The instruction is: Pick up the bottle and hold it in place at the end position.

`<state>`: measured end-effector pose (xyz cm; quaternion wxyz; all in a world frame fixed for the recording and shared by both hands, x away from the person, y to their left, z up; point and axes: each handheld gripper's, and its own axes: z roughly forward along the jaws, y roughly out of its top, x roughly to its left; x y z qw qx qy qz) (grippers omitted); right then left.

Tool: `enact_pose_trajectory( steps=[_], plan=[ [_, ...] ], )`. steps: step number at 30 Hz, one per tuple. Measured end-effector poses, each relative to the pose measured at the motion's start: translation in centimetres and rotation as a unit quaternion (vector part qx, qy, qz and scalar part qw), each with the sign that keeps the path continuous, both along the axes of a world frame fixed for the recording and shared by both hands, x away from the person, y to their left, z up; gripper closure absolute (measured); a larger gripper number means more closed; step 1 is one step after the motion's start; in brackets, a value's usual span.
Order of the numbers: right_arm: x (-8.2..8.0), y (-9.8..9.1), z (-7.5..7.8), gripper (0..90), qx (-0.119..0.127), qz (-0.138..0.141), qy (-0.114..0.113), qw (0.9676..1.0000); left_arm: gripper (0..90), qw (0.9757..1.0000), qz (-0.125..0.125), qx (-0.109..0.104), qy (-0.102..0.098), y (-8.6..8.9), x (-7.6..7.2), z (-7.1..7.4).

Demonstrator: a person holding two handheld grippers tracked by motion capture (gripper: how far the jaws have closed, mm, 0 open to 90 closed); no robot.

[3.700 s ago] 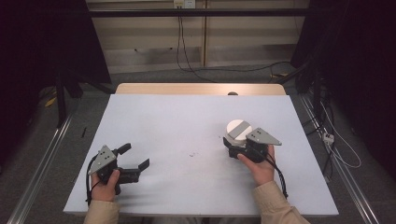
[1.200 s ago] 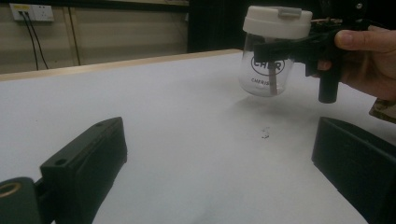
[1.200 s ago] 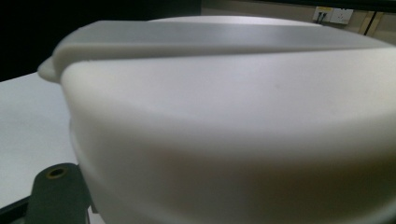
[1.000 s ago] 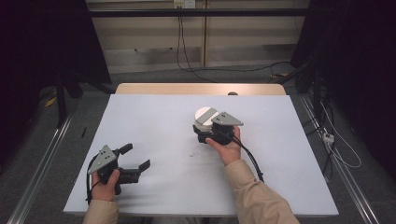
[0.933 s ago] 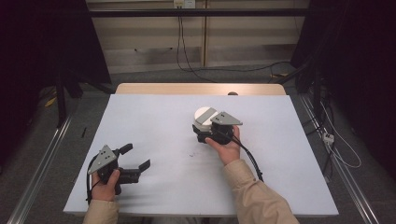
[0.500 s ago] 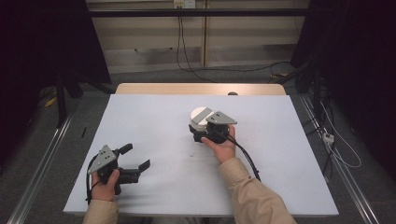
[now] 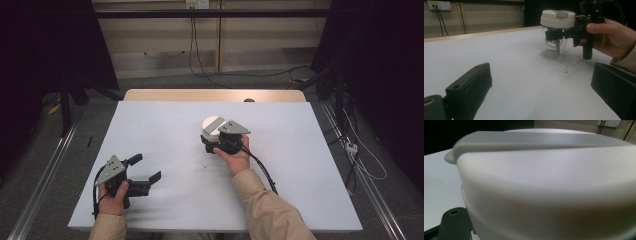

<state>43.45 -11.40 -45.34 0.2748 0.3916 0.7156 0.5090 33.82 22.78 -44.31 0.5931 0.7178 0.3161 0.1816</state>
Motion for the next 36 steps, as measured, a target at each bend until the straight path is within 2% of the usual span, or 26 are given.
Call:
enact_pose_trajectory(
  steps=[20,32,36],
  plan=[
    [0.26,0.85,-0.32,18.8,-0.015,0.016,-0.008,0.9997,3.0,1.0,-0.001,0.002,0.003,0.0,0.1,-0.08],
    [0.23,0.38,-0.24,18.3,-0.011,0.019,0.009,0.9997,3.0,1.0,-0.006,0.003,0.005,-0.42,0.2,-0.11],
    [0.23,0.3,-0.21,18.1,-0.01,0.019,0.015,0.9997,3.0,1.0,0.001,-0.007,0.006,-0.47,0.42,-0.03]
  ],
)
